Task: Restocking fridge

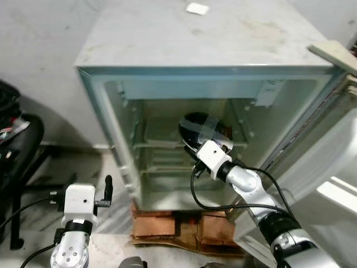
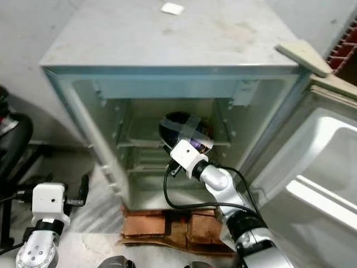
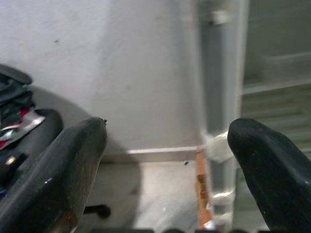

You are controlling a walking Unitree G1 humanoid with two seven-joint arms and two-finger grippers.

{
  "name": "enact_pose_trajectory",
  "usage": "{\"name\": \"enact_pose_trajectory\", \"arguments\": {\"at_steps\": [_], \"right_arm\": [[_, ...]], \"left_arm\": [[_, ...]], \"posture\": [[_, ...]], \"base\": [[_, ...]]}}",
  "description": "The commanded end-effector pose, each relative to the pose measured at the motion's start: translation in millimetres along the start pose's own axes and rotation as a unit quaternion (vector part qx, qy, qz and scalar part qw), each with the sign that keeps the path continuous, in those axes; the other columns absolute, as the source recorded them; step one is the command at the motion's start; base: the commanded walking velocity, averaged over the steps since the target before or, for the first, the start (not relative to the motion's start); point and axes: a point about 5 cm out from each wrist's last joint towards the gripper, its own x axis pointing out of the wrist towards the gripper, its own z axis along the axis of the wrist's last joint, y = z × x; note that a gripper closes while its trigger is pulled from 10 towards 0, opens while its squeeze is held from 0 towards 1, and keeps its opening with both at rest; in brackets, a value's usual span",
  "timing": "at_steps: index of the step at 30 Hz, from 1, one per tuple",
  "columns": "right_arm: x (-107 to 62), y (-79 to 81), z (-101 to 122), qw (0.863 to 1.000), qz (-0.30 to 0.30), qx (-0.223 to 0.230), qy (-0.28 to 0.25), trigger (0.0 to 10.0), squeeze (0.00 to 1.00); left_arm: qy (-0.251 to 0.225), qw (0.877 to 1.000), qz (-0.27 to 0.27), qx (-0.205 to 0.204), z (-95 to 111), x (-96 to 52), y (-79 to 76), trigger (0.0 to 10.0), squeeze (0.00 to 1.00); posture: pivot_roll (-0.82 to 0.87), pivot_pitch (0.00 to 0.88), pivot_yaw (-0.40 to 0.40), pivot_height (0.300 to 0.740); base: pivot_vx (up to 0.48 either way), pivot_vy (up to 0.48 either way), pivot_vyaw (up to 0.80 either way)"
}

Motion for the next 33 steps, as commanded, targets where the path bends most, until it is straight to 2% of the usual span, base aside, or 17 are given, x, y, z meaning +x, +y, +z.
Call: {"name": "enact_pose_trajectory", "arguments": {"at_steps": [1,5,15,17,19,20,22,25,33], "right_arm": [[1.1,-3.7,0,1.0,-0.004,-0.013,0.002,10.0,0.0],[10.4,-12.3,4,1.0,-0.008,-0.019,0.01,10.0,0.0],[27.0,-18.7,15,0.999,0.006,-0.042,0.013,10.0,0.0],[30.7,-22.0,16,0.999,0.004,-0.047,0.023,10.0,0.0],[31.3,-23.1,16,0.998,0.003,-0.049,0.027,10.0,0.0],[33.3,-27.5,15,0.997,-0.003,-0.056,0.046,10.0,0.0],[34.7,-30.2,15,0.997,-0.006,-0.059,0.053,10.0,0.0],[42.1,-34.4,24,0.996,-0.008,-0.069,0.054,10.0,0.0],[53.9,-36.3,37,0.993,0.008,-0.1,0.065,10.0,0.0]], "left_arm": [[0.012,1.0,0.008,0.003,-4,-4.6,2.5,10.0,0.0],[0.017,1.0,0.018,0.006,-3,-12.9,4.2,10.0,0.0],[0.027,0.999,0.034,0.011,0,-29.0,8.1,10.0,0.0],[0.037,0.998,0.041,0.013,-1,-39.3,10.6,10.0,0.0],[0.04,0.998,0.042,0.014,-1,-42.4,10.9,10.0,0.0],[0.054,0.997,0.046,0.016,-3,-52.0,11.9,10.0,0.0],[0.061,0.997,0.048,0.017,-4,-57.8,12.7,10.0,0.0],[0.076,0.995,0.052,0.021,-5,-71.3,14.2,10.0,0.0],[0.087,0.994,0.056,0.025,0,-84.5,14.9,10.0,0.0]], "posture": [[0.12,0.125,-0.027,0.74],[0.13,0.145,-0.033,0.74],[0.18,0.193,-0.052,0.74],[0.2,0.22,-0.06,0.74],[0.21,0.224,-0.06,0.74],[0.22,0.239,-0.063,0.74],[0.23,0.25,-0.064,0.74],[0.25,0.277,-0.066,0.74],[0.29,0.321,-0.067,0.74]], "base": [[0.0,0.0,0.0],[0.0,0.0,0.0],[0.0,0.0,0.0],[0.0,0.0,0.0],[0.0,0.0,0.0],[0.0,0.0,0.0],[0.0,0.0,0.0],[0.0,0.0,0.0],[0.0,0.0,0.0]]}}
